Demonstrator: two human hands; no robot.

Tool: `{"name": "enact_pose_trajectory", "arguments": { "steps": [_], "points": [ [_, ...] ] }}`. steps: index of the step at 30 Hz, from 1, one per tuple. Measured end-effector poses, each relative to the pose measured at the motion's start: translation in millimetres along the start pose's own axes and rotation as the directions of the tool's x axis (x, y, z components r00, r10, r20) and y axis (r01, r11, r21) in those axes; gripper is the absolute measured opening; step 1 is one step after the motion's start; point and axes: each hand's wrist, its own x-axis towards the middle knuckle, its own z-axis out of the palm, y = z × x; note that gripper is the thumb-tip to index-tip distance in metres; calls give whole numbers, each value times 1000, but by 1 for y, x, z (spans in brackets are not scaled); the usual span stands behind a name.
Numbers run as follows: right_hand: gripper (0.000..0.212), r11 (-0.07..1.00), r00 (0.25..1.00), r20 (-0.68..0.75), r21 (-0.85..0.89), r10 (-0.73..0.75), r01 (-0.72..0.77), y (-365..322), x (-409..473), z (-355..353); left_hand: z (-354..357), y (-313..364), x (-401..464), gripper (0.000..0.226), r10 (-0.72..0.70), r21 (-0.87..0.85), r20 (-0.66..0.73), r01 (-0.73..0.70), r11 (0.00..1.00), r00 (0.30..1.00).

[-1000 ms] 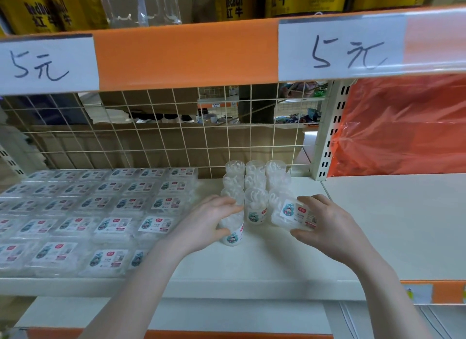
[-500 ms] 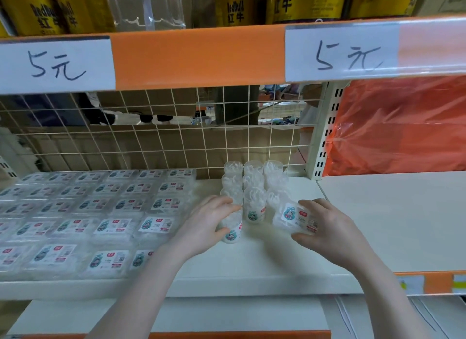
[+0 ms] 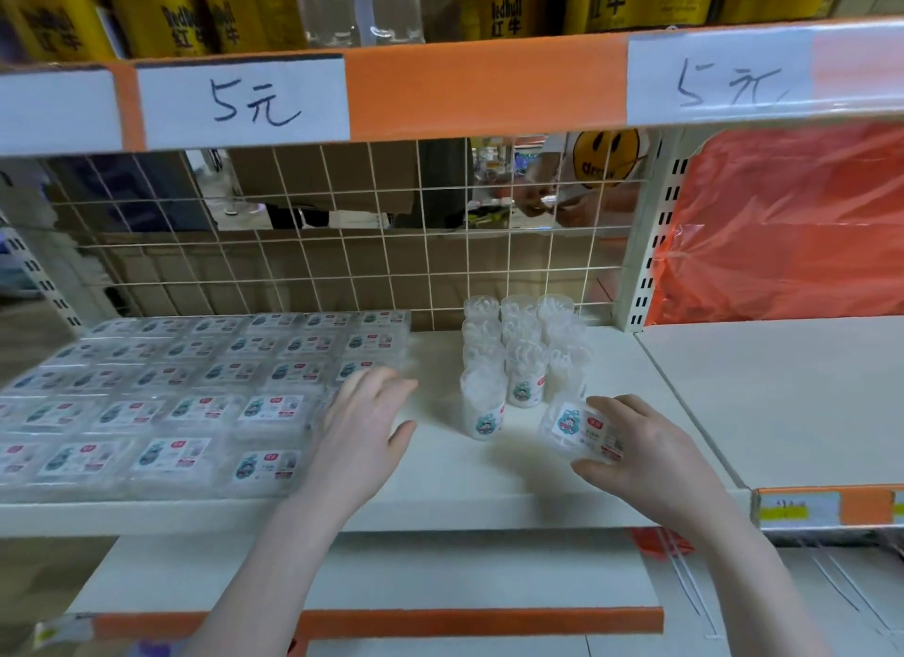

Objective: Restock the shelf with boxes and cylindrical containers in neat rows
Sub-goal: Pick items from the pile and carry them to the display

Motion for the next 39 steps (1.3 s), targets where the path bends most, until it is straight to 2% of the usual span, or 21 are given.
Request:
{"name": "enact_pose_trajectory", "arguments": {
  "steps": [5,8,12,17,21,25,32,39],
  "points": [
    [69,998,997,46,2,-66,66,-15,2,7,-18,-10,-19,38,-167,35,-64,170,985,984],
    [68,994,993,53,17,-109,108,-22,8,11,-25,-16,-30,38,-220,55,-101,226,972,970],
    [72,982,979,88,42,-186,183,-33,15,19,-33,-27,-49,43,-299,112,-84,308,945,950],
    [72,950,941,136,91,-309,298,-55,22,29,-46,-44,-73,42,-427,141,-108,439,887,898],
    [64,931,917,164,94,-364,353,-78,27,40,-59,-58,-87,42,-503,160,-109,514,843,858],
    [72,915,897,180,93,-403,393,-106,28,51,-70,-74,-101,41,-526,132,-136,542,830,839],
    [71,922,906,172,61,-388,383,-174,23,80,-98,-129,-123,42,-537,82,-128,548,832,834],
    [72,947,933,160,34,-321,320,-238,27,121,-116,-205,-144,40,-476,77,-112,485,871,872]
  ]
}}
